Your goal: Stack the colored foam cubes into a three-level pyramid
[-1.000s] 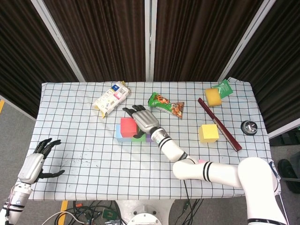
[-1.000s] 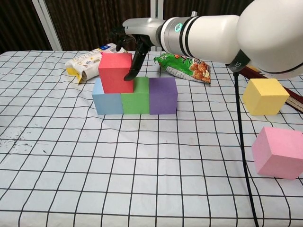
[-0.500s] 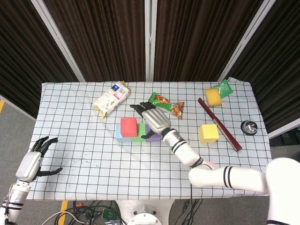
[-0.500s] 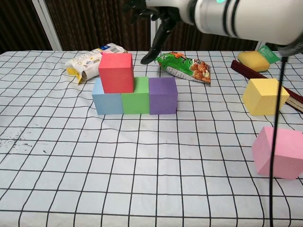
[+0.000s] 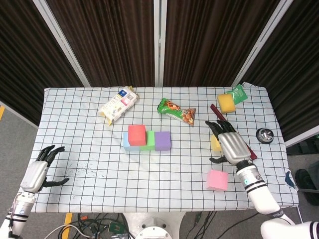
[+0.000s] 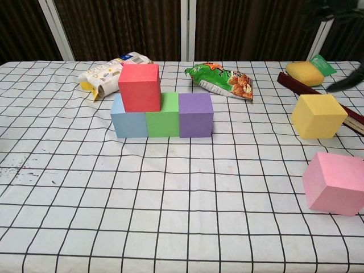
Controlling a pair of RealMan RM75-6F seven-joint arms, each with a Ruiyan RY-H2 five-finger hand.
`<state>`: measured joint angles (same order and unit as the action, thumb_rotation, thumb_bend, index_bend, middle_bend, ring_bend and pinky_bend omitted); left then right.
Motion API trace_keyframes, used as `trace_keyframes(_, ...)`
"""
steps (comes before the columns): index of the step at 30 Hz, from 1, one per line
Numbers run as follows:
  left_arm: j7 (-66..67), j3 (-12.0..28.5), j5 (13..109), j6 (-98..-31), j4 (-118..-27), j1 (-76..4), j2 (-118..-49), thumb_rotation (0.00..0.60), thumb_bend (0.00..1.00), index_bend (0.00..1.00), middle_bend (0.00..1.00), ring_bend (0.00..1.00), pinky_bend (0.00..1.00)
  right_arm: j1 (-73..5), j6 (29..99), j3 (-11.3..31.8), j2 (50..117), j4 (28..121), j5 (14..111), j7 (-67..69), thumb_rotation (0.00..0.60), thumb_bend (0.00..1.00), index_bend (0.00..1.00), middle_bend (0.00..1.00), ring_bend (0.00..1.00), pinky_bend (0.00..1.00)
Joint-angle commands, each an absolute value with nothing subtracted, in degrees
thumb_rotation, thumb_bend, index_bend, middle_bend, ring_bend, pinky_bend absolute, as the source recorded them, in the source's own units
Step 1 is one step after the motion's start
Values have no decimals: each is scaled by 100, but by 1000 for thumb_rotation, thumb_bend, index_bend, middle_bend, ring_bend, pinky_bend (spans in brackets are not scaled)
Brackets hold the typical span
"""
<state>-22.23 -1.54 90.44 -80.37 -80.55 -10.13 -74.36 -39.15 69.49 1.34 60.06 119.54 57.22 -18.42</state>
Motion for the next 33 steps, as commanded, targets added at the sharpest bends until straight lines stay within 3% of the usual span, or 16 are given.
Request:
trace_keyframes(1, -2161, -169, 9058, -8015, -8095, -1024, -7464, 600, 0, 112, 159, 28, 11, -3269, 7198, -465, 5876, 11774, 6585, -1582, 600, 0, 0, 115, 0, 0)
trace_keyframes(5, -2064, -190, 9071, -7981, -8152, -1035, -7497, 600, 0, 112, 159, 27, 11, -2766, 7444, -858, 6053, 11458, 7321, -1528, 600, 0, 0, 117, 0, 0)
trace_keyframes(12, -1932, -222, 9093, -7943, -8250, -1049, -7515, 600, 0, 112, 159, 27, 11, -2140, 7737, -1099, 6367, 11178, 7785, -1411, 600, 0, 0, 126, 0, 0)
trace_keyframes(33, -1905, -240, 9068, -7929, -8257, -1043, -7513, 600, 0, 112, 159, 27, 11, -1624, 7510, -768, 6804, 10947, 7725, -1573, 600, 0, 0, 197, 0, 0)
